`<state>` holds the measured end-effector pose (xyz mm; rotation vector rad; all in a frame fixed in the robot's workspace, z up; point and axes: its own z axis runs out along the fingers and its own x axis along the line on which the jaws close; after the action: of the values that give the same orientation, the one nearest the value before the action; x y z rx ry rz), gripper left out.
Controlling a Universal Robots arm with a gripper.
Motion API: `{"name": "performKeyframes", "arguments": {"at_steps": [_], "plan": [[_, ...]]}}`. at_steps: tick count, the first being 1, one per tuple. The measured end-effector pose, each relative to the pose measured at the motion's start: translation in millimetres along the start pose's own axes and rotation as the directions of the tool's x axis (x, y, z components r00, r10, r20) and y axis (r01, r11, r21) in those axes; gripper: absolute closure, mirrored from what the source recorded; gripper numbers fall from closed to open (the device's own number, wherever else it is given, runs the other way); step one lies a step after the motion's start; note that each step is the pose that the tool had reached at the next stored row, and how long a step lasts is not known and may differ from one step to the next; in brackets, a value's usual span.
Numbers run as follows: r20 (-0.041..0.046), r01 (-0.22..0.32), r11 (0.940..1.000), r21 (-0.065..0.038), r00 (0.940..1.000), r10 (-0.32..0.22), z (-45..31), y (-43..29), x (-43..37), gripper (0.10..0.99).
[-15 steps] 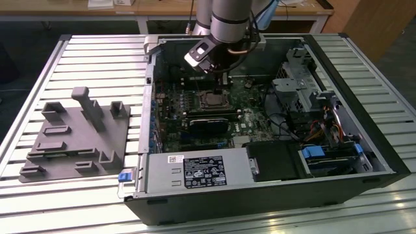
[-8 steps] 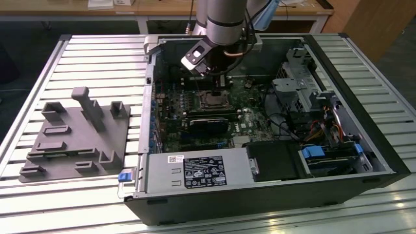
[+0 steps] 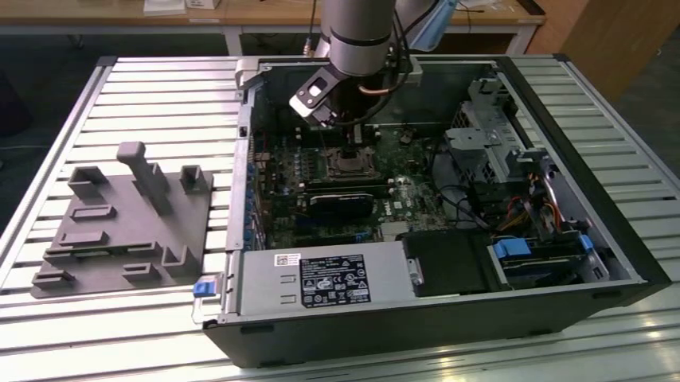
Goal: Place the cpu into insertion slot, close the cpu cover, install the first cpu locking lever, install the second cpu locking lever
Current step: 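Close the cpu cover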
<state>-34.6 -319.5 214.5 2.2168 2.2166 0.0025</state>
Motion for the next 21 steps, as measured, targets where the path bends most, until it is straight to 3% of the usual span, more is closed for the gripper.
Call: {"name": "performKeyframes", "arguments": {"at_steps": [3, 7, 10, 16, 21], "plan": [[0.0, 0.005, 1.0, 0.0, 1.0, -0.005, 0.0, 0.0, 0.0, 0.98], [-0.0004, 0.07, 0.9975, 0.0, 0.9975, -0.07, 0.1, 0.0, 0.0, 0.98], [-0.0007, 0.124, 0.9923, -0.001, 0.9923, -0.124, 0.2, 0.0, 0.0, 0.98], [-0.0013, 0.231, 0.9729, -0.001, 0.9729, -0.231, 0.5, 0.0, 0.0, 0.98], [-0.0017, 0.319, 0.9478, -0.002, 0.9478, -0.319, 0.7, 0.0, 0.0, 0.98]]}}
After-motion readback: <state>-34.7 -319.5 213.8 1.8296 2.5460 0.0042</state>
